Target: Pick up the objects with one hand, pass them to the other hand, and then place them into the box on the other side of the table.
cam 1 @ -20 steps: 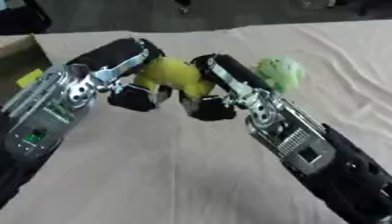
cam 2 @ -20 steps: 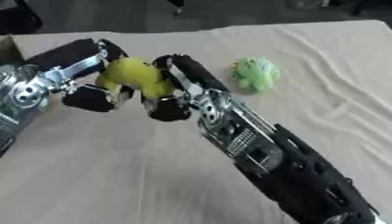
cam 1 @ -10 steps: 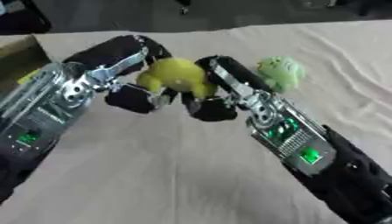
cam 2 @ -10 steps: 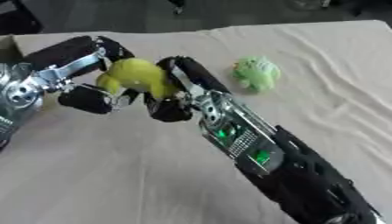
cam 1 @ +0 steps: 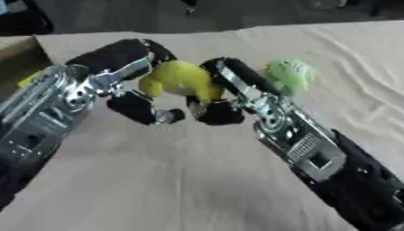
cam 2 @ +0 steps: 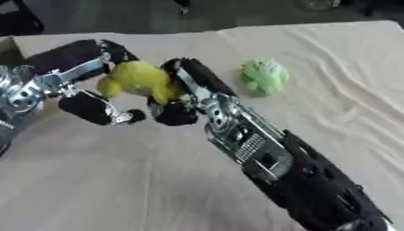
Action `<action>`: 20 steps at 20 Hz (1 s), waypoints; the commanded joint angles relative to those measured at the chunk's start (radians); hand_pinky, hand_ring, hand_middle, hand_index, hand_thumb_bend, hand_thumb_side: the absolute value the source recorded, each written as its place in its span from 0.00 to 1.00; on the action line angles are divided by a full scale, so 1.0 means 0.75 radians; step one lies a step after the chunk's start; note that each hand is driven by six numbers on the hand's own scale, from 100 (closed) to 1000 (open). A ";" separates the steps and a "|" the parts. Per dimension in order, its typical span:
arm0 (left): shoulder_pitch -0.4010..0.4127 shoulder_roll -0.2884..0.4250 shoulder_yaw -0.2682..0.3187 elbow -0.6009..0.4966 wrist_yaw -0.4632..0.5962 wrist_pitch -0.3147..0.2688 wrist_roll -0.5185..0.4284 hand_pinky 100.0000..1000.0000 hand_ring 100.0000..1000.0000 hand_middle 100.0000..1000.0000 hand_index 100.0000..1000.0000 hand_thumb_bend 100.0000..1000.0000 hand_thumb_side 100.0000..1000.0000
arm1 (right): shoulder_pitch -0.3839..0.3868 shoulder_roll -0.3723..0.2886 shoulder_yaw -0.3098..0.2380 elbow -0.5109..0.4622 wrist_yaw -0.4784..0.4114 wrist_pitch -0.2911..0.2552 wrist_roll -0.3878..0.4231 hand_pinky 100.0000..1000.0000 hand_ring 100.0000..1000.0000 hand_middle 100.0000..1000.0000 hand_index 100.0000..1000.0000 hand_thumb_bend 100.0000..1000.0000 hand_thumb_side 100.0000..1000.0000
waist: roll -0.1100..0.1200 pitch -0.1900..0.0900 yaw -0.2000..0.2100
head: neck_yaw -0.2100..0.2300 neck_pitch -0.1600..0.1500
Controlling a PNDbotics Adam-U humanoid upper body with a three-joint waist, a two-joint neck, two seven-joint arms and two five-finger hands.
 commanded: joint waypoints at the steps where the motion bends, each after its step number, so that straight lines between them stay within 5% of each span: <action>1: -0.016 0.019 0.026 -0.010 0.006 0.000 0.006 0.62 0.70 0.64 0.80 0.45 0.33 | -0.021 -0.013 -0.007 -0.021 -0.006 -0.001 -0.005 0.65 0.41 0.32 0.41 0.00 0.00 | 0.000 -0.022 0.002 | 0.002 -0.007; 20: 0.017 0.080 0.043 -0.084 0.019 0.026 0.145 0.63 0.71 0.65 0.80 0.56 0.29 | -0.015 -0.015 0.001 -0.004 -0.016 0.010 0.055 0.63 0.41 0.31 0.40 0.00 0.00 | 0.000 -0.021 0.006 | -0.006 -0.019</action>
